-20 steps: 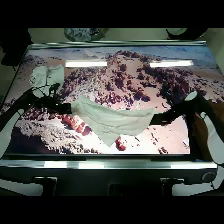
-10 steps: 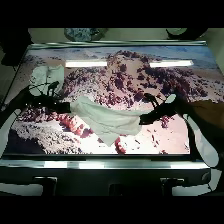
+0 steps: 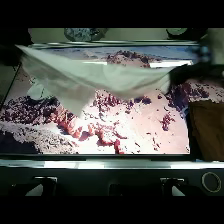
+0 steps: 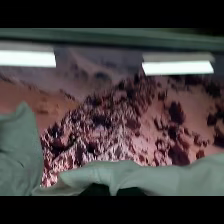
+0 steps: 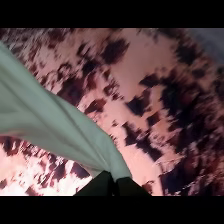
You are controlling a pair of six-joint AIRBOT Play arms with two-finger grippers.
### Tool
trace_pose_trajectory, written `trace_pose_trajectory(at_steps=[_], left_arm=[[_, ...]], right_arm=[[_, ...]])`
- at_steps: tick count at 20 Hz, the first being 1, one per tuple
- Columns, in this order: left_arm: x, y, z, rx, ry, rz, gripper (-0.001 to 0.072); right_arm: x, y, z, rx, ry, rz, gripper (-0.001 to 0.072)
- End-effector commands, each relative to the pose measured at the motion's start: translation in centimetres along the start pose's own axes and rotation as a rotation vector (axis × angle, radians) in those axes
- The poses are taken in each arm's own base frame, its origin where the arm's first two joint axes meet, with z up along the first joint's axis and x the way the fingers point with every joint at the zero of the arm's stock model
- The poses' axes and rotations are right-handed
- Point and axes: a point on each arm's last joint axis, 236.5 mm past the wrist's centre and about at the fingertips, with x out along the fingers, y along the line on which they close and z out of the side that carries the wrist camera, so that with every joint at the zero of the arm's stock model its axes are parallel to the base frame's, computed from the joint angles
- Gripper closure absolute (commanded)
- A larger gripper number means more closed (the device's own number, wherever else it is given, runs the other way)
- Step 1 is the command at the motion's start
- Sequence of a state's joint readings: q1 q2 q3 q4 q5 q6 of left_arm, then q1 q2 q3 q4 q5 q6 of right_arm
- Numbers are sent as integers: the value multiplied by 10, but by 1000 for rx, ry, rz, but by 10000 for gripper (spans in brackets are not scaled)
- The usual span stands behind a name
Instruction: Fold the shirts.
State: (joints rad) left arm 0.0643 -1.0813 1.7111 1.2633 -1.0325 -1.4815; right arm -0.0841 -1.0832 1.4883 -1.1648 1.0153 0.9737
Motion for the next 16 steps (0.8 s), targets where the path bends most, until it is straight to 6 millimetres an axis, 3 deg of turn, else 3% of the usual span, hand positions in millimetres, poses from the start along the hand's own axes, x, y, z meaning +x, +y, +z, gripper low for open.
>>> trace_pose_trajectory(at_steps=[1, 3, 5, 7, 8, 10, 12, 16], left_arm=[[-147, -29, 95, -8, -375, 18, 676], [-192, -42, 104, -5, -461, 5, 676], [-222, -43, 105, 20, -510, 36, 676], [-233, -23, 96, 27, -488, 141, 676], [-229, -7, 81, 18, -420, 208, 675], [-202, 17, 35, 1, -207, 283, 675], [-157, 22, -22, -25, 1, 254, 676], [-69, 44, -177, -45, 393, 219, 676]], right_arm=[[-155, -19, 83, -71, -298, -280, 671], [-195, -5, 84, -82, -340, -304, 671], [-216, 1, 72, -67, -321, -325, 671], [-222, 2, 46, -57, -223, -339, 671], [-217, 4, 27, -49, -139, -325, 671], [-195, 17, -30, -12, 119, -229, 671], [-161, 36, -91, 27, 380, -78, 671], [-97, 66, -209, 50, 681, 128, 671]])
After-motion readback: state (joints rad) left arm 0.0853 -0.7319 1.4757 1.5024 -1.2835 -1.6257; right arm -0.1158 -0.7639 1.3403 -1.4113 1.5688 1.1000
